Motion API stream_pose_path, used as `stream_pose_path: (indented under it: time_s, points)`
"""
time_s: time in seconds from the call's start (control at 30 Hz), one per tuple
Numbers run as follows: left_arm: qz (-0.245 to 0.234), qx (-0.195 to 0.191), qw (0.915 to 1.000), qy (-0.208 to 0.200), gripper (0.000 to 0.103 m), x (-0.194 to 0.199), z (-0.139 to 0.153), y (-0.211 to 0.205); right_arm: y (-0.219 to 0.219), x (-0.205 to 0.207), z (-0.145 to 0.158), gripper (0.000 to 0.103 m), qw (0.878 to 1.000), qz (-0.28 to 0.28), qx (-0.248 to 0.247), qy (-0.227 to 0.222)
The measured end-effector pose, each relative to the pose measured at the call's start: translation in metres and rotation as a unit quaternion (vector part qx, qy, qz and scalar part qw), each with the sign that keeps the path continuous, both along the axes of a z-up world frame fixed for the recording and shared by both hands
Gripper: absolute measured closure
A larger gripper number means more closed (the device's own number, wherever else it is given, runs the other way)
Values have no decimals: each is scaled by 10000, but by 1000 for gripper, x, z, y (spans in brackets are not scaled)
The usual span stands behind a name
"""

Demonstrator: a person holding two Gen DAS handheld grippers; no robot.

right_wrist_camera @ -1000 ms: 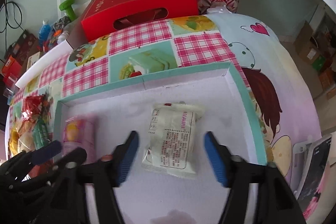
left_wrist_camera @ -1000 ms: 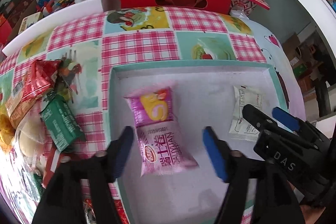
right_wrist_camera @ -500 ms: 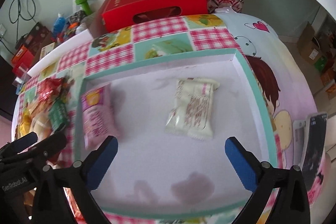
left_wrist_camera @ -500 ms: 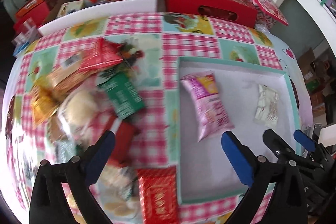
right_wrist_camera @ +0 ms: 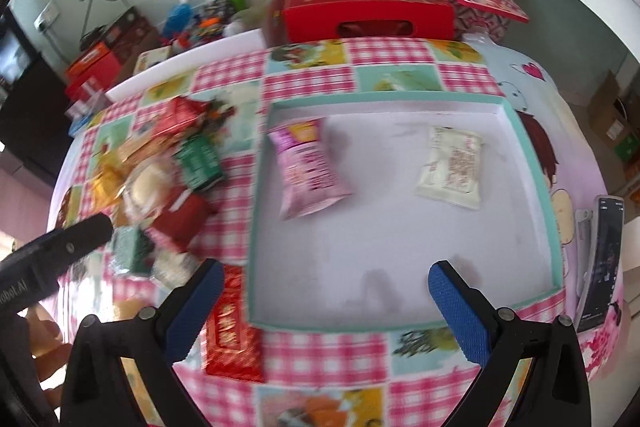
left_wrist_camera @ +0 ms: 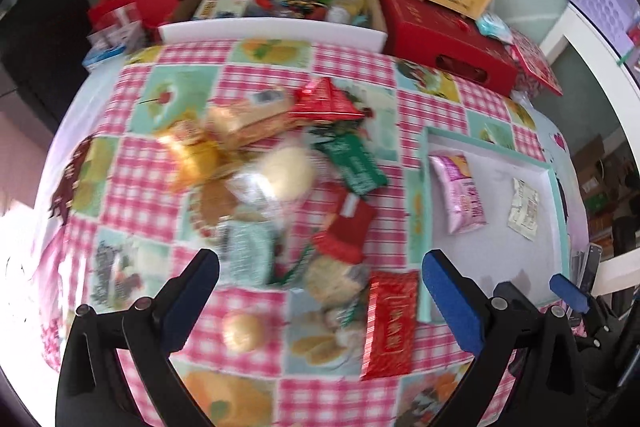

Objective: Organize snacks

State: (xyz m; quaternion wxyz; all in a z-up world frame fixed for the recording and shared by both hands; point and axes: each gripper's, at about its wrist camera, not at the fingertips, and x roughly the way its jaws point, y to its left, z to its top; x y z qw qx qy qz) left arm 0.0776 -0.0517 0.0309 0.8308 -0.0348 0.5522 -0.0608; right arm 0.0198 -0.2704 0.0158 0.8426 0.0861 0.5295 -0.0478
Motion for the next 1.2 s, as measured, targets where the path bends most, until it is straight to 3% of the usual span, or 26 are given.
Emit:
stream_pose_path:
  time_s: [0.27, 0.47, 0.63, 0.8, 1.2]
  points:
    - [561, 256, 9977, 286, 2, -14, 0, 74, 55, -9, 4, 0, 9992, 282, 226, 155]
    - [844, 116, 9937, 729, 2, -25, -29, 107, 84, -15, -11, 5, 9979, 412, 245, 444]
    - [848, 17, 9909, 1049, 2, -35, -60, 109, 101, -19, -40, 17, 9951, 495, 252, 822]
    - [748, 34, 9889, 1284, 2, -39, -86, 101, 107, -18, -64, 21, 9929, 520, 173, 1054]
    - [565, -132, 9835, 1715, 2, -31, -128, 73, 97, -2, -102, 41, 9907, 311, 43, 1322]
